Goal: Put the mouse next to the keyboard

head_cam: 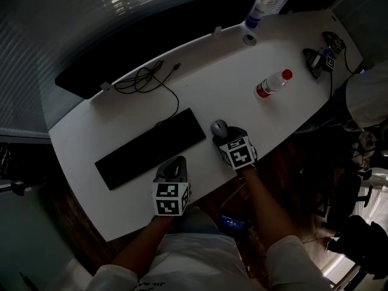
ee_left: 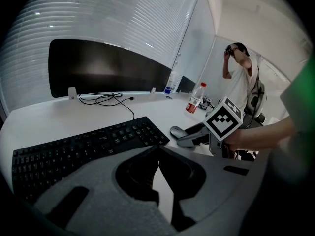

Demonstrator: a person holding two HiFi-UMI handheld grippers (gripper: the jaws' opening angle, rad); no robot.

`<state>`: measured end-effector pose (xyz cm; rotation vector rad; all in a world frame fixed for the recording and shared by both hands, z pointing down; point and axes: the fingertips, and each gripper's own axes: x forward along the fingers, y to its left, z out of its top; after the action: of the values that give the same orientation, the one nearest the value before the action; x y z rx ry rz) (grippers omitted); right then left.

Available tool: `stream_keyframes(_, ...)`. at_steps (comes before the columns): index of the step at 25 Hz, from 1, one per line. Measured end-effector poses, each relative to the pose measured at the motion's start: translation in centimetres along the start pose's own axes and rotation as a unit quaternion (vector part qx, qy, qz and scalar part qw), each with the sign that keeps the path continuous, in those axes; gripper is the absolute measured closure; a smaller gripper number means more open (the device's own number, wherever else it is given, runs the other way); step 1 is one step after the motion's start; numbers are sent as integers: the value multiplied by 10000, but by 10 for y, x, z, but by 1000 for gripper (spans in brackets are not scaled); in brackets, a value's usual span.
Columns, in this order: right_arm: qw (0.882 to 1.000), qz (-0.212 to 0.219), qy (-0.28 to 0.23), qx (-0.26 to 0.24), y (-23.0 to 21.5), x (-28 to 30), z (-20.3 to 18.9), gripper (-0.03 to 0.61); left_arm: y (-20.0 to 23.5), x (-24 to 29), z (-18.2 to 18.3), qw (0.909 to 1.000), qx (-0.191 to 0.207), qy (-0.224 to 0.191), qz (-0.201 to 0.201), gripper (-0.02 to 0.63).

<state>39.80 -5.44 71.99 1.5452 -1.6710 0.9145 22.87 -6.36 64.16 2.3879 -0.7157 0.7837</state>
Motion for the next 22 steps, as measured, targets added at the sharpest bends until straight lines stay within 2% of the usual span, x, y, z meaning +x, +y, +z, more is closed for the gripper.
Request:
stream_keyframes(6,9999,92,-132,-29,0,2,2,287,-1,-2,-1,10000,-58,3,15,608)
stream_keyframes(16,9998,177,-62,1,-1,2,0,285,-1,-5,-2,9999,-115,3,27,608)
stream_keyframes(22,9993,132,-255,242,5,-23,10,285,3,-12,3,9998,-160,-113,76,607)
